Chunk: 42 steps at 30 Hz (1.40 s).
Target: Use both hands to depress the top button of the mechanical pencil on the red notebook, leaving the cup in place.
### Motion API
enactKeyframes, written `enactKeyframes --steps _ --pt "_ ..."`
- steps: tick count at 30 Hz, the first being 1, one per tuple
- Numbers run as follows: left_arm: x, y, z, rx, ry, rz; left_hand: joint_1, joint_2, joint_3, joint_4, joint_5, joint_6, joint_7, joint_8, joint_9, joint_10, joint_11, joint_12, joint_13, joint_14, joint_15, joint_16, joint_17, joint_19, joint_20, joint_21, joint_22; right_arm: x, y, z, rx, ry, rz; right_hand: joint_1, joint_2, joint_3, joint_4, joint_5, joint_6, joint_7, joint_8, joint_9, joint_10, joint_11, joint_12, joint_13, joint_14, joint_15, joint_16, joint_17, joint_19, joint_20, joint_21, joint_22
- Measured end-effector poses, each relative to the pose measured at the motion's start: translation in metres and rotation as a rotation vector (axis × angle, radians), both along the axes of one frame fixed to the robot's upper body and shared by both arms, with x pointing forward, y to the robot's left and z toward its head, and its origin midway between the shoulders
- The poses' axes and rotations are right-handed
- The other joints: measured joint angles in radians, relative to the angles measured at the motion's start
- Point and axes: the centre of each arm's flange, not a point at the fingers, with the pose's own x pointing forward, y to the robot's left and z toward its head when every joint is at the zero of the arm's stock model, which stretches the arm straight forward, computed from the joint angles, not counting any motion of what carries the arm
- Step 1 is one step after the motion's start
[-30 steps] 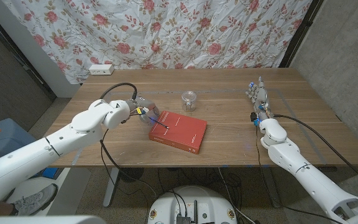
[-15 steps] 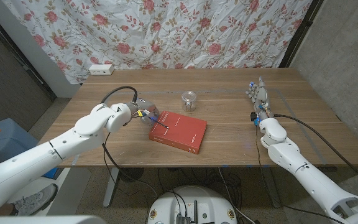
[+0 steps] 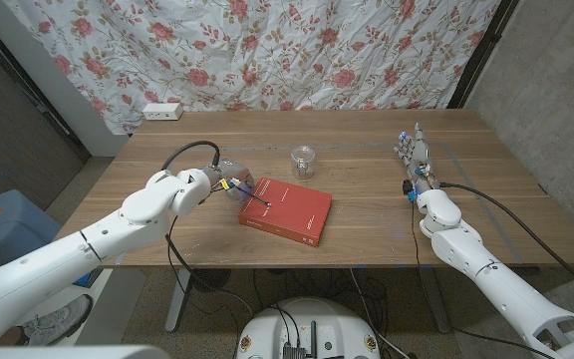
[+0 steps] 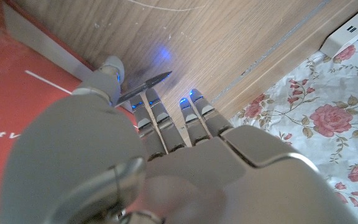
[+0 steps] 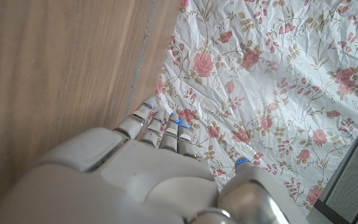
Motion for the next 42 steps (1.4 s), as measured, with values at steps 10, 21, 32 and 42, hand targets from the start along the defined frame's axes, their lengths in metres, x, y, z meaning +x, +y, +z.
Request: enactKeyframes --steps 10,21,32,42 --pt "-0.0027 -0.0005 -0.002 -0.003 -0.034 0.005 0.014 0.006 -0.021 0.0 0.0 0.06 0.001 0.0 0.005 0.051 -0.003 0.0 0.0 0.032 0.0 0.0 0.002 0.025 0.0 0.0 0.003 0.0007 0.0005 0.0007 -0.001 0.001 0.001 0.0 0.0 0.0 0.0 0.0 0.0 0.0 0.0 0.0 0.0 0.0 0.0 0.0 0.0 0.0 0.0 -0.005 0.0 0.0 0.0 0.0" --pt "-0.0044 -0.0007 -0.0024 -0.003 -0.061 0.008 0.033 0.015 -0.04 0.002 0.0 0.128 0.008 0.0 0.005 0.105 -0.002 0.0 0.005 0.073 -0.002 0.0 0.002 0.045 -0.001 0.0 0.005 0.0018 0.0024 0.0013 -0.003 0.002 0.002 0.0 0.0 0.003 0.003 0.008 0.008 0.0 0.0 0.0 0.0 0.0 0.0 0.0 0.0 0.0 0.004 -0.005 0.006 -0.006 0.0 0.0" --pt "-0.005 0.0023 0.0043 -0.01 -0.087 0.003 0.047 0.021 -0.057 0.002 0.0 0.201 0.009 0.0 0.005 0.164 0.003 0.007 0.003 0.102 -0.005 0.0 0.002 0.064 -0.003 0.0 0.005 0.0029 0.0036 0.0019 -0.005 0.002 -0.003 0.0 0.0 0.006 0.006 0.008 0.013 -0.006 0.0 0.0 0.0 0.0 0.0 0.0 0.003 -0.003 0.004 -0.005 0.006 -0.006 0.0 0.0" --pt "-0.0044 0.004 0.0054 -0.019 -0.095 -0.001 0.056 0.029 -0.065 0.002 0.0 0.233 0.016 0.0 0.005 0.215 0.002 0.007 0.005 0.122 -0.004 0.0 0.002 0.075 -0.003 0.006 0.005 0.0033 0.0037 0.0038 -0.008 0.0 -0.009 0.0 0.0 0.006 0.006 0.008 0.013 -0.006 0.0 0.0 0.005 -0.006 0.0 0.0 0.009 -0.002 0.004 -0.01 0.006 -0.005 0.0 0.0"
